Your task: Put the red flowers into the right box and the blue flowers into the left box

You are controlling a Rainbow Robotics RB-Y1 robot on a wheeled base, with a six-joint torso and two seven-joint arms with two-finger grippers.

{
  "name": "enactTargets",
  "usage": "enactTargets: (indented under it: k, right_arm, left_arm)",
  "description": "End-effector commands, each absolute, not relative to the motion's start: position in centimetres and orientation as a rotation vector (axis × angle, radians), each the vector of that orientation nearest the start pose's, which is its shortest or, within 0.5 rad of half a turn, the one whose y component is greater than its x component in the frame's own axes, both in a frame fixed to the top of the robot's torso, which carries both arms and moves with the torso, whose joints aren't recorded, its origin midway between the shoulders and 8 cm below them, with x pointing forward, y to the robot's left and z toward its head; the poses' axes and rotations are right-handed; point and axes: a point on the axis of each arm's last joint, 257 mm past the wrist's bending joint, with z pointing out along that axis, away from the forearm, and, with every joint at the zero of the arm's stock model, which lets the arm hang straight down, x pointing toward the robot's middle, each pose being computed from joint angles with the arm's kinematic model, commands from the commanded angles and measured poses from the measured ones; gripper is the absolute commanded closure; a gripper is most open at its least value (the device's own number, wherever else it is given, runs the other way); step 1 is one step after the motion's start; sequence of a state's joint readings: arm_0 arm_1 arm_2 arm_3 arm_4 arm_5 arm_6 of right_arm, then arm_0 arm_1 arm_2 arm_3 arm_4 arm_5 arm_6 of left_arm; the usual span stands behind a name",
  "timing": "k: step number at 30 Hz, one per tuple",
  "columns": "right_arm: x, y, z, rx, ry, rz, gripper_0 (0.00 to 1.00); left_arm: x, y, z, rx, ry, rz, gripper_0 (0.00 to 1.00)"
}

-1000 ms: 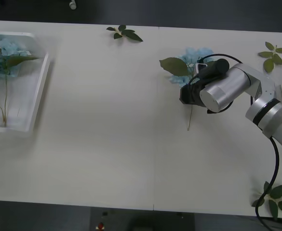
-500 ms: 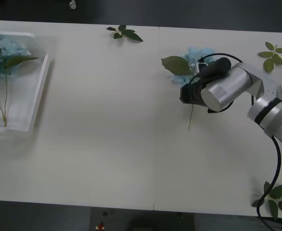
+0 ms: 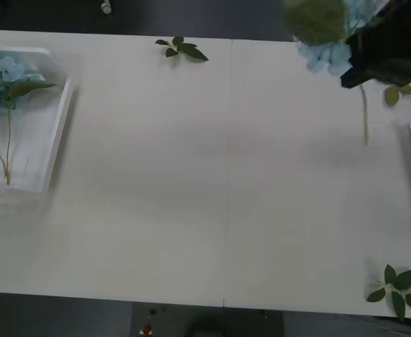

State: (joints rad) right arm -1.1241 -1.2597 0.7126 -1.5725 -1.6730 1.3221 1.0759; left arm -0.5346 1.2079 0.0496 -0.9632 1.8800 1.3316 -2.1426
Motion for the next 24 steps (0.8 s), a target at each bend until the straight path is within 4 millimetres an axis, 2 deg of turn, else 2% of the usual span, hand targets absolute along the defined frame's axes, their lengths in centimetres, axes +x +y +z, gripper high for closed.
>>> enactTargets:
  k: [1,3,6,9,14,18,24]
  right_arm:
    - [48.0,-24.5,-0.4,-0.467,2.578,0.447,1.0]
    - [47.2,-25.7,-0.3,-0.659,2.523,0.459,1.0]
    - [47.1,-26.6,-0.8,-0.85,2.387,0.536,1.0]
    - [47.6,-26.1,-1.6,-0.869,2.214,0.665,1.0]
    - [48.7,-22.4,-2.7,-0.808,1.998,0.811,1.0]
    - [49.8,-17.2,-2.1,-0.74,1.868,0.892,1.0]
    - [50.1,-10.1,1.9,-0.679,1.711,0.958,1.0]
  left_arm:
    - [51.2,42.5,-2.8,0.338,2.021,-0.752,0.0]
    - [51.2,40.2,-1.4,0.401,1.909,-0.83,0.0]
    - [51.0,37.9,0.0,0.47,1.794,-0.896,0.0]
    - [50.3,35.7,0.6,0.534,1.715,-0.964,0.0]
    - [48.8,32.2,1.0,0.635,1.602,-1.07,0.0]
    - [47.5,28.3,0.8,0.711,1.513,-1.175,0.0]
    - [47.0,22.9,0.9,0.761,1.387,-1.269,0.0]
